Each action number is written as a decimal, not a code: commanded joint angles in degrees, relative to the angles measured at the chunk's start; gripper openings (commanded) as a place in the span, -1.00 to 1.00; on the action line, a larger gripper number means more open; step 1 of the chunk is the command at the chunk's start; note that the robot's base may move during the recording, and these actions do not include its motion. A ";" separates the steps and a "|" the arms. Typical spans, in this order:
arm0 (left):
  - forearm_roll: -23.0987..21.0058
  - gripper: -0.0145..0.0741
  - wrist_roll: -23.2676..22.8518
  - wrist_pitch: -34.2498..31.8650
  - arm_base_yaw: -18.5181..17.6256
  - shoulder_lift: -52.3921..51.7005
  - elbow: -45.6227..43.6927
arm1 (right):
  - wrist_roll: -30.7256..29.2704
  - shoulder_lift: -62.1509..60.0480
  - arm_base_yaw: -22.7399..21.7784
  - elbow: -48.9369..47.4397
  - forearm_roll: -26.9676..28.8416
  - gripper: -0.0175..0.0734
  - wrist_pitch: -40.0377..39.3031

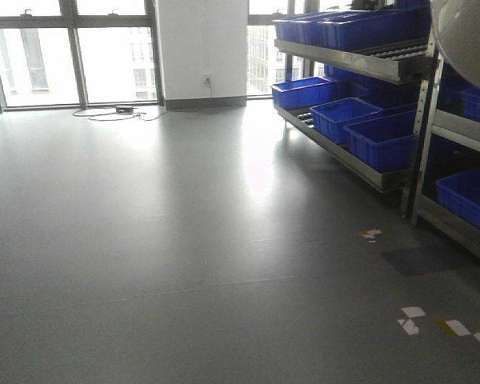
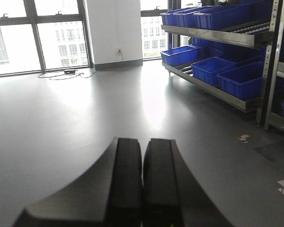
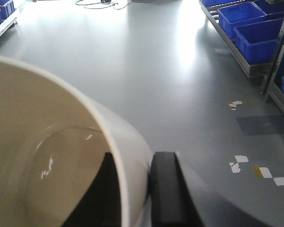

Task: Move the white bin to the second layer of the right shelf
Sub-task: 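Drive onward past the crate racks toward the windows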

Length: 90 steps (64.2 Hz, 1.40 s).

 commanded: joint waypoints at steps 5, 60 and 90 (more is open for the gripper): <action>-0.31 -0.48 -0.20 -4.82 -0.21 -0.80 2.11 | 0.01 -0.02 -0.30 -1.75 -0.60 -0.49 -5.67; -0.31 -0.48 -0.20 -4.82 -0.21 -0.80 2.11 | 0.01 -0.02 -0.30 -1.75 -0.60 -0.49 -5.67; -0.31 -0.48 -0.20 -4.82 -0.21 -0.80 2.11 | 0.01 -0.02 -0.30 -1.75 -0.60 -0.49 -5.67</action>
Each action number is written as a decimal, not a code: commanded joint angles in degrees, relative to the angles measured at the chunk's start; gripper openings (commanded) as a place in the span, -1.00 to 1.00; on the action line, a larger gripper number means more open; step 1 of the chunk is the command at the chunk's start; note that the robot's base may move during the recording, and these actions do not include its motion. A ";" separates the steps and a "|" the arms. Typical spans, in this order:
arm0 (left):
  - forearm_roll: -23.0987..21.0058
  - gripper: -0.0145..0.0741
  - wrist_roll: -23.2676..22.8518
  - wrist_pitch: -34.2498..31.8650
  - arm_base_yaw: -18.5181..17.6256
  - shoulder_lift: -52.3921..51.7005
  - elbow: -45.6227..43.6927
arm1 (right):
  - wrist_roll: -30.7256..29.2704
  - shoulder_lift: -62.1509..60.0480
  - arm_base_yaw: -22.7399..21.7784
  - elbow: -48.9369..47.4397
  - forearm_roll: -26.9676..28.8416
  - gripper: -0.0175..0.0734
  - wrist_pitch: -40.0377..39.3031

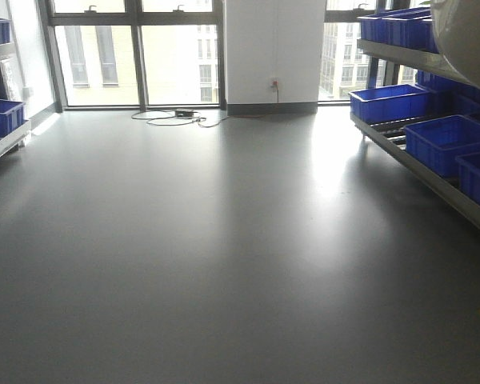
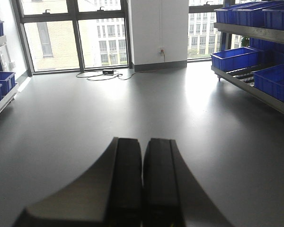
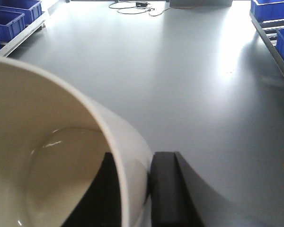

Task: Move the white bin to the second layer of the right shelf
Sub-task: 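Drive onward past the crate racks toward the windows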

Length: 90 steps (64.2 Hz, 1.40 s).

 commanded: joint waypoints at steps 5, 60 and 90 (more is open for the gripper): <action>-0.31 -0.48 -0.20 -4.82 -0.21 -0.80 2.11 | 0.01 -0.02 -0.30 -1.75 -0.60 -0.49 -5.67; -0.31 -0.48 -0.20 -4.82 -0.21 -0.80 2.11 | 0.01 -0.02 -0.30 -1.75 -0.60 -0.49 -5.67; -0.31 -0.48 -0.20 -4.82 -0.21 -0.80 2.11 | 0.01 -0.02 -0.30 -1.75 -0.60 -0.49 -5.67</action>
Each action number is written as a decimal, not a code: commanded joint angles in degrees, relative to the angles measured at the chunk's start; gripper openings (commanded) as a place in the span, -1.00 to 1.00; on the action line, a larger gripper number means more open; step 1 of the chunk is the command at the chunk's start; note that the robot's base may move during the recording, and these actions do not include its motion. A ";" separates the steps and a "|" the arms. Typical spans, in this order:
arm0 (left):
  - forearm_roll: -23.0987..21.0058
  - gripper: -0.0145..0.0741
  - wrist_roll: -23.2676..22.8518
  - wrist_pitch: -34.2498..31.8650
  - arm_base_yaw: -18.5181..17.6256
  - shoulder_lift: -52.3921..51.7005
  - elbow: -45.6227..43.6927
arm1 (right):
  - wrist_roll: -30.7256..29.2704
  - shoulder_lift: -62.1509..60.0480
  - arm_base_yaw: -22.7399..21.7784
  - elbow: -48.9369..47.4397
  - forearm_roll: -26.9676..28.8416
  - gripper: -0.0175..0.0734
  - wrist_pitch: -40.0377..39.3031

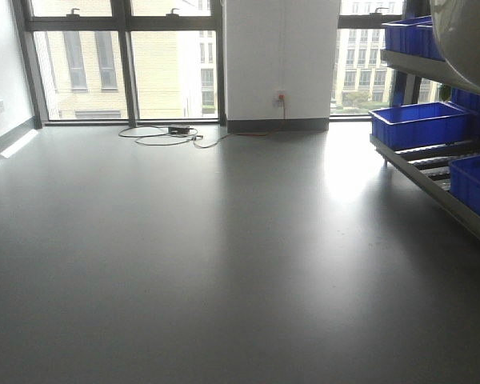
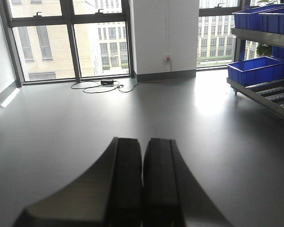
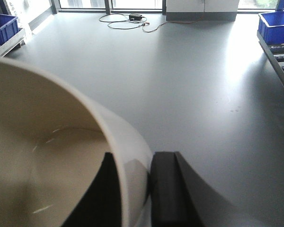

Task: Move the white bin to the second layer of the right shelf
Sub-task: 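Drive onward past the crate racks toward the windows, then turn the base toward the roller shelf rack with blue crates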

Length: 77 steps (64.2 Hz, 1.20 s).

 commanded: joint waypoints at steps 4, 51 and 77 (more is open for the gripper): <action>-0.31 -0.48 -0.20 -4.82 -0.21 -0.80 2.11 | 0.01 -0.02 -0.30 -1.75 -0.60 -0.49 -5.67; -0.31 -0.48 -0.20 -4.82 -0.21 -0.80 2.11 | 0.01 -0.02 -0.30 -1.75 -0.60 -0.49 -5.67; -0.31 -0.48 -0.20 -4.82 -0.21 -0.80 2.11 | 0.01 -0.02 -0.30 -1.75 -0.60 -0.49 -5.74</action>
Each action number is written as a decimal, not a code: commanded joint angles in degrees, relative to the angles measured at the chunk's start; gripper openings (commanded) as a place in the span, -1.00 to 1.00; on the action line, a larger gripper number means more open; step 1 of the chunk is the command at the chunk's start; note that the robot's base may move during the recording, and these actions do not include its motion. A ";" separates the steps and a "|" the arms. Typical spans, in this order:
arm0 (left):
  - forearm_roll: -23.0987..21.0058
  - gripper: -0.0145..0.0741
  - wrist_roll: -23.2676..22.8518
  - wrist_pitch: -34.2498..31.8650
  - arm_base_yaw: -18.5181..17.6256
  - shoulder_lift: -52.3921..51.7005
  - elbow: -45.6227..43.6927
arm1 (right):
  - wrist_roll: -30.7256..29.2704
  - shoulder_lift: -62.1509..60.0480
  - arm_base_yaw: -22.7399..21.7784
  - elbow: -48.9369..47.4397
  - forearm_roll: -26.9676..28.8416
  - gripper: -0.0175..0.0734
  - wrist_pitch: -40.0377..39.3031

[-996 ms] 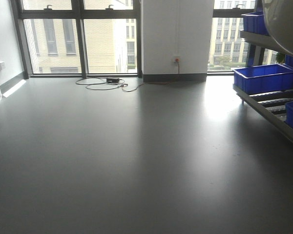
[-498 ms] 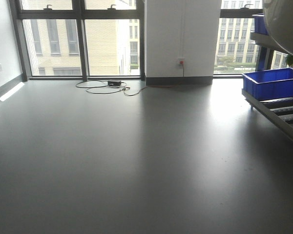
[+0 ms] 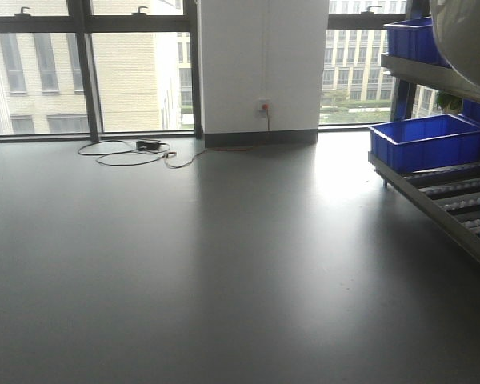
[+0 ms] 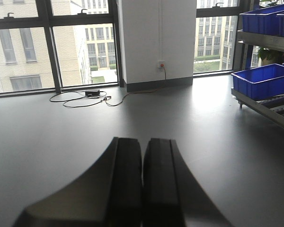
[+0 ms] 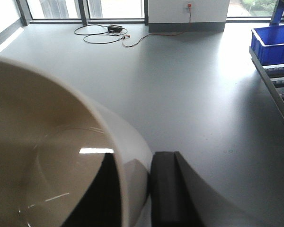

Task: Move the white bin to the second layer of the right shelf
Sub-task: 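Turn the base toward the roller shelf rack with blue crates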

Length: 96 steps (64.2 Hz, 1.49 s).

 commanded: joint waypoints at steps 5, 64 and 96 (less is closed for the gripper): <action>-0.31 -0.48 -0.20 -4.82 -0.21 -0.80 2.11 | 0.01 -0.02 -0.30 -1.75 -0.60 -0.49 -5.69; -0.31 -0.48 -0.20 -4.82 -0.21 -0.80 2.11 | 0.01 -0.02 -0.30 -1.75 -0.60 -0.49 -5.68; -0.31 -0.48 -0.20 -4.82 -0.21 -0.80 2.11 | 0.01 -0.02 -0.30 -1.75 -0.60 -0.49 -5.68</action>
